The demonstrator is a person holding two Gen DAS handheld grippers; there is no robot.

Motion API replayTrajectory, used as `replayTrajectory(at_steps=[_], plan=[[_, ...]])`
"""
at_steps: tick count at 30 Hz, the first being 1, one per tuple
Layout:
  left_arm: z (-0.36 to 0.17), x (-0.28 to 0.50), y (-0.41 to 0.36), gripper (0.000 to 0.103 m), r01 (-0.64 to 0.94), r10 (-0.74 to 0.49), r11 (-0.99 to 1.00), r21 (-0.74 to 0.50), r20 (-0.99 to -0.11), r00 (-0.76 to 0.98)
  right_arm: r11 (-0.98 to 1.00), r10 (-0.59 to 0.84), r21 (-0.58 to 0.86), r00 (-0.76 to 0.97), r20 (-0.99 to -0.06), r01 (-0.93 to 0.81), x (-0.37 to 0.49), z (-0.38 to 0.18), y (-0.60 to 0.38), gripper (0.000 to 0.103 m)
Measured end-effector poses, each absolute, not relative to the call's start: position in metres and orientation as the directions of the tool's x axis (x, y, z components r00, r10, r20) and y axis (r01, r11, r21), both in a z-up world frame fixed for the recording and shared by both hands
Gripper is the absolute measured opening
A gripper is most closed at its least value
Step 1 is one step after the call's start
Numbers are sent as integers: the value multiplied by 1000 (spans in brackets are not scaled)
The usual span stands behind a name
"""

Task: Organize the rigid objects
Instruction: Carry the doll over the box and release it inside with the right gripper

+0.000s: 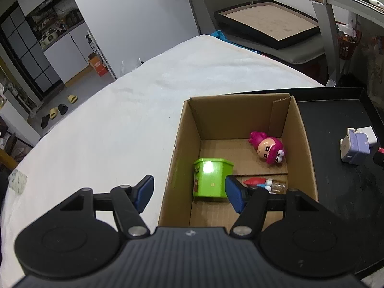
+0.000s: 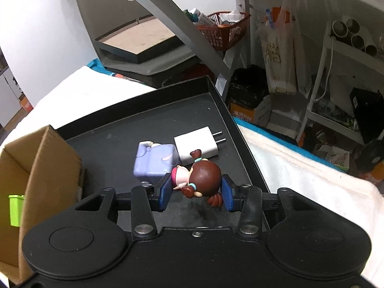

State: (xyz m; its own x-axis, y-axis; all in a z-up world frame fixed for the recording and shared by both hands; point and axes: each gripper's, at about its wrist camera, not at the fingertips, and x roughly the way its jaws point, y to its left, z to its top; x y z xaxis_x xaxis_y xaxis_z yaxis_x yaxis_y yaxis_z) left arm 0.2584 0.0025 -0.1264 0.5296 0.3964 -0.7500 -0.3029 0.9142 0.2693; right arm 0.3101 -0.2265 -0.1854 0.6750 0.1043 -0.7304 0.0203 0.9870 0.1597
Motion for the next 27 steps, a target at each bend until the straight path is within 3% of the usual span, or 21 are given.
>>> replayTrajectory(at_steps=[27], plan=[[-147, 230, 57, 64, -353, 298, 929, 108, -783, 546, 987, 155, 134, 713, -683, -86, 273, -114, -181, 42]])
